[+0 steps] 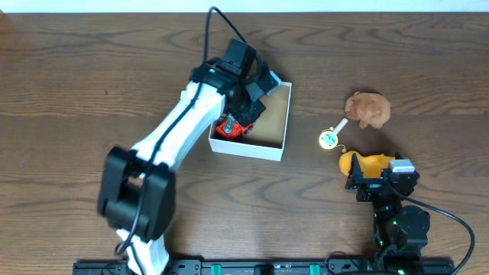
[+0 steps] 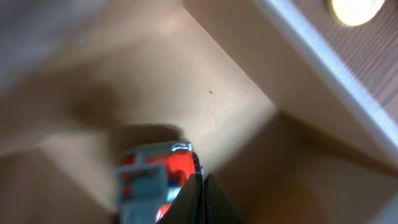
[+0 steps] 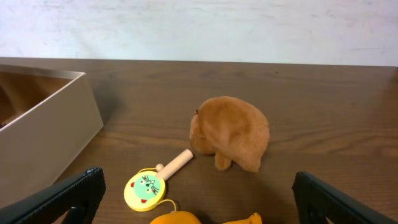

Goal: Pack container
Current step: 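Open the left gripper, release the truck, and raise it, then move the left gripper left over the colour cube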

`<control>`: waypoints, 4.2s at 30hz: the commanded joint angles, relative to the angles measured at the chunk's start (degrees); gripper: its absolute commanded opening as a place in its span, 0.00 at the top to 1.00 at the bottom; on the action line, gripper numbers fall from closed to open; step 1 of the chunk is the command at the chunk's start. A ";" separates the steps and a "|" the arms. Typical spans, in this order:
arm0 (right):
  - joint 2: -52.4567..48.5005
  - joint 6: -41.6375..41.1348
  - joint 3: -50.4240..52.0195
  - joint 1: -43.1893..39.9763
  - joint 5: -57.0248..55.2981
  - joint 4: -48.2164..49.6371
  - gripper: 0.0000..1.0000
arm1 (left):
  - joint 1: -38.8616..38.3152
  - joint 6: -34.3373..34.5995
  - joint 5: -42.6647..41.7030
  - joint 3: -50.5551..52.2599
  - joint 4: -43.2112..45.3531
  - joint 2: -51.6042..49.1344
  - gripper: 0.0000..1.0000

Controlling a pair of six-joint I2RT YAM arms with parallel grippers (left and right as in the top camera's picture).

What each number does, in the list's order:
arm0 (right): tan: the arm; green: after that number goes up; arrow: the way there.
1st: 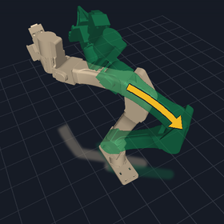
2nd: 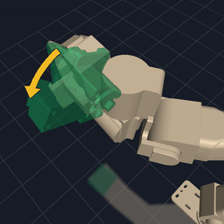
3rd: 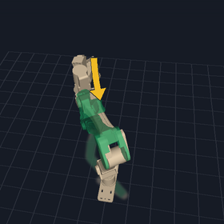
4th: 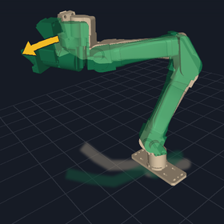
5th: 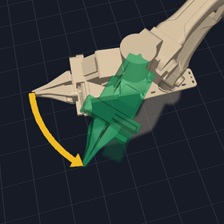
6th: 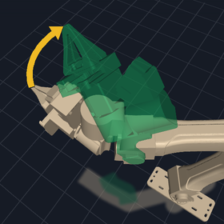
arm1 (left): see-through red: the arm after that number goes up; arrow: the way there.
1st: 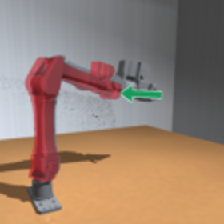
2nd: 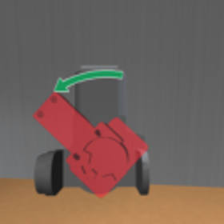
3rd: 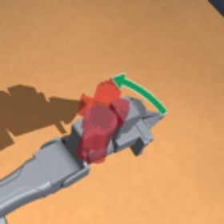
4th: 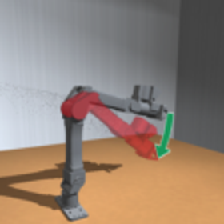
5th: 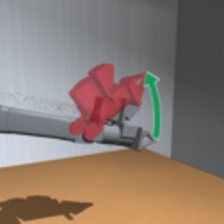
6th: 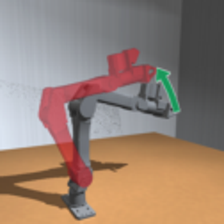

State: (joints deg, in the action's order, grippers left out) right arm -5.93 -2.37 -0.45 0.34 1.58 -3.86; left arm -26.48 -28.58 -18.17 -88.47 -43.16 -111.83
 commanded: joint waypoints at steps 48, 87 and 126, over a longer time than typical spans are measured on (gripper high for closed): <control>0.20 -0.37 0.13 -0.48 0.35 -0.22 0.01 | 0.35 12.59 16.35 0.35 12.44 3.87 0.94; 0.20 -0.37 0.13 -0.48 0.35 -0.22 0.01 | 0.42 26.34 29.55 0.50 7.89 -3.98 0.94; 0.20 -0.37 0.13 -0.48 0.35 -0.22 0.01 | 10.54 38.27 39.63 0.44 10.45 13.88 0.41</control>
State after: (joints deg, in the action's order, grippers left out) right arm -5.93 -2.37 -0.45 0.34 1.58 -3.86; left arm -19.46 3.36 18.83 -87.61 -32.21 -98.61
